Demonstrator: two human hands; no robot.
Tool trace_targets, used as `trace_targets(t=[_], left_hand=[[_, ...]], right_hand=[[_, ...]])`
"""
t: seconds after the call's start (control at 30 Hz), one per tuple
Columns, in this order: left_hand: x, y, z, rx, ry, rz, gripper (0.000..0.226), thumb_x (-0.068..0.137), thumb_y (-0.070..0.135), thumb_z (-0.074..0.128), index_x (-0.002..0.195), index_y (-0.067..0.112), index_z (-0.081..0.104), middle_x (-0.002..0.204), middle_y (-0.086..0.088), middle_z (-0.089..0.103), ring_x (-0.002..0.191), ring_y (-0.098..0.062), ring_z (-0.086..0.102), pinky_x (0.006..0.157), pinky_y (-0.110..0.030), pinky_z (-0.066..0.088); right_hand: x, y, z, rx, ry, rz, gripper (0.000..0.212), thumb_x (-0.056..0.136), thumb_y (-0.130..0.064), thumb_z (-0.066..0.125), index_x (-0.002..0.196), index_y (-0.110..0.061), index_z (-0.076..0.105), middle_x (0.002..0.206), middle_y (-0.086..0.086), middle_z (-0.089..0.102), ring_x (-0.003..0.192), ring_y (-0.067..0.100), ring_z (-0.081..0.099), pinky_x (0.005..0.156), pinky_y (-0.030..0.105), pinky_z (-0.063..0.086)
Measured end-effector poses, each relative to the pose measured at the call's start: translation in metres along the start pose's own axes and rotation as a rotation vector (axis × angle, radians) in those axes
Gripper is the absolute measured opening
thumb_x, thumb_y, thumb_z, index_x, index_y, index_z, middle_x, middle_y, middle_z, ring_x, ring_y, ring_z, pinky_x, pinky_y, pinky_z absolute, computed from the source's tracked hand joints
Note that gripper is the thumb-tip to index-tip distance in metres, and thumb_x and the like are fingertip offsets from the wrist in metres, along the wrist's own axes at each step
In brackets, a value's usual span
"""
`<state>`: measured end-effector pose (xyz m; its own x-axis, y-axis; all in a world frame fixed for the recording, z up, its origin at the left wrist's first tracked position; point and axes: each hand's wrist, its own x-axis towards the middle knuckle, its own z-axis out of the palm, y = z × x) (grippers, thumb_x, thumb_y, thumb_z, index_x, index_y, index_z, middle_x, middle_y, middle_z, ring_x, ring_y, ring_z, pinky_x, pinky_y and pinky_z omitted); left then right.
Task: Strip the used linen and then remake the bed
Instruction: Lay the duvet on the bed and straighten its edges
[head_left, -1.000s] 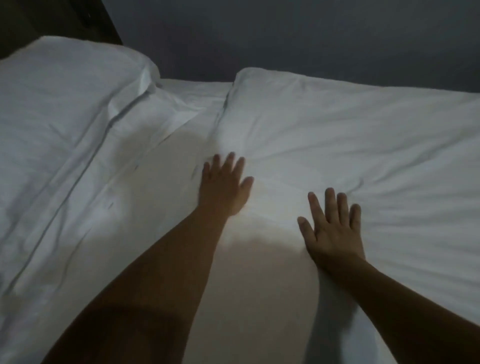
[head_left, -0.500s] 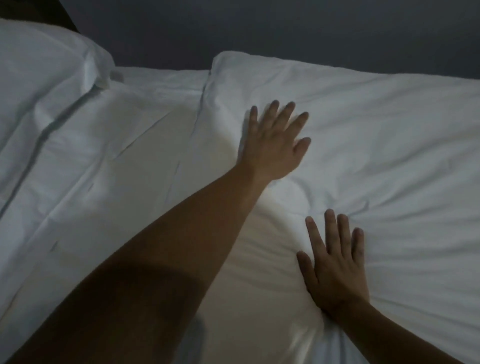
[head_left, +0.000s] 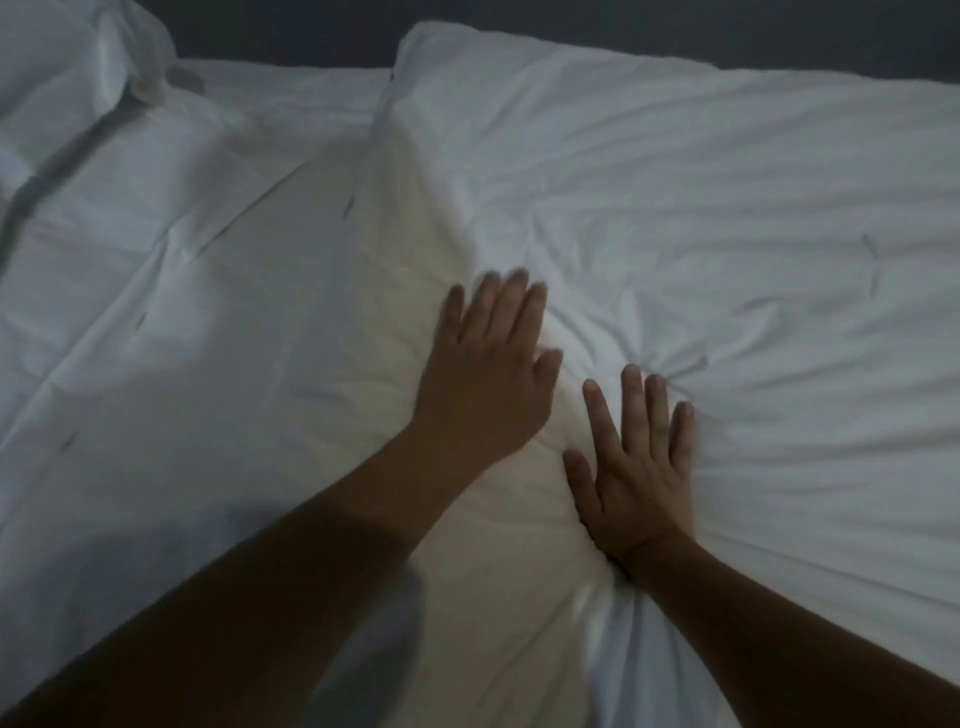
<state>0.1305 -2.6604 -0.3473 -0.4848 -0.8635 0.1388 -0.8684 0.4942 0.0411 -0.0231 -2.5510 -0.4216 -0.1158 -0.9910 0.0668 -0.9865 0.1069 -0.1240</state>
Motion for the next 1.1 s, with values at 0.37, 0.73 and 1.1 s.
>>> trace_targets(t=[0.37, 0.73, 1.1], left_hand=[[-0.098, -0.021, 0.006, 0.078, -0.016, -0.226, 0.061, 0.098, 0.039, 0.026, 0.147, 0.005, 0.038, 0.154, -0.015, 0.037, 0.143, -0.032, 0.031, 0.119, -0.048, 0.009], [-0.310, 0.138, -0.035, 0.051, -0.187, -0.511, 0.066, 0.097, 0.043, 0.020, 0.151, 0.006, 0.031, 0.159, -0.013, 0.025, 0.147, -0.037, 0.019, 0.116, -0.060, 0.015], [-0.399, 0.386, -0.059, -0.119, -0.216, 0.126, 0.059, 0.102, 0.044, 0.028, 0.154, 0.017, 0.027, 0.163, -0.005, 0.015, 0.150, -0.028, 0.015, 0.119, -0.053, 0.015]], right_hand=[[-0.024, -0.009, -0.035, 0.148, -0.091, 0.032, 0.069, 0.094, -0.056, 0.010, 0.155, -0.025, 0.011, 0.163, 0.006, 0.000, 0.150, 0.023, -0.006, 0.120, 0.047, -0.008], [-0.318, 0.163, -0.133, 0.019, -0.240, 0.116, 0.062, 0.100, -0.049, 0.015, 0.154, -0.020, 0.020, 0.163, 0.005, 0.010, 0.150, 0.022, 0.003, 0.121, 0.046, 0.004], [-0.470, 0.280, -0.167, -0.060, -0.379, 0.191, 0.064, 0.098, -0.053, 0.007, 0.156, -0.025, 0.001, 0.162, -0.001, -0.012, 0.148, 0.018, -0.017, 0.120, 0.044, -0.007]])
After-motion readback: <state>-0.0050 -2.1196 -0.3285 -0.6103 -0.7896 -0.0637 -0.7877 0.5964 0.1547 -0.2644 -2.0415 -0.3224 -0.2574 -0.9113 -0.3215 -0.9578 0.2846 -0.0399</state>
